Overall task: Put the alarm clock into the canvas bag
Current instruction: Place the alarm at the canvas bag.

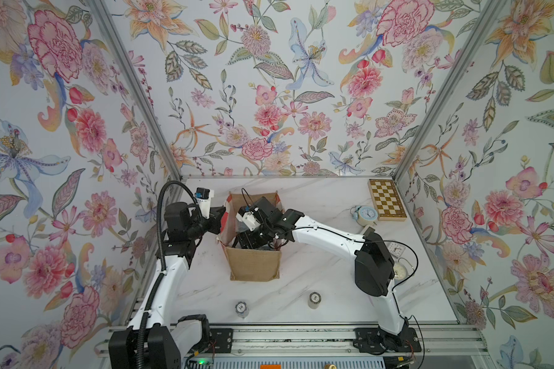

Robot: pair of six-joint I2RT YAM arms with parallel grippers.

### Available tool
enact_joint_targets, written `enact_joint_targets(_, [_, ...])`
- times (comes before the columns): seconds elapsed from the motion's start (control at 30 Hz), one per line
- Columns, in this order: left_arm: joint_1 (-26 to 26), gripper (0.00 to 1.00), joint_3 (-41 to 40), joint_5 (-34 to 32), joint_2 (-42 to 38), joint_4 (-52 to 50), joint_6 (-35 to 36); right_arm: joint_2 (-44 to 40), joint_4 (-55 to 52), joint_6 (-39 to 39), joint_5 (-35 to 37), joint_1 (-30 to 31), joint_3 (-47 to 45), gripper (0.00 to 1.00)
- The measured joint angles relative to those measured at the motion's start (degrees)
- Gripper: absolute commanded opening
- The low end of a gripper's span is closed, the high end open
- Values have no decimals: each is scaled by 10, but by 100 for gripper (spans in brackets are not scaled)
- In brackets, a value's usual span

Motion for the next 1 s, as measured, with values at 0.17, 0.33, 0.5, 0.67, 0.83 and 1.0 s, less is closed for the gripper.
enact_joint_targets(0.17, [0, 0, 0, -1, 0, 1, 0, 12, -64, -52, 65, 21, 38, 64])
enact_joint_targets(0.33, [0, 0, 0, -1, 0, 1, 0, 36, -118, -117, 128, 44, 85, 72])
enact_joint_targets(0.5, [0, 0, 0, -1, -1, 0, 0, 42, -145, -189, 198, 73, 107, 84])
enact_joint_targets(0.67, [0, 0, 0, -1, -1, -1, 0, 42, -179, -231, 224, 81, 111, 99])
enact_joint_targets(0.83, [0, 0, 0, -1, -1, -1, 0, 42, -210, -247, 203, 80, 121, 99])
enact_joint_targets(1.0, [0, 0, 0, -1, -1, -1, 0, 42, -238, -247, 177, 80, 144, 99])
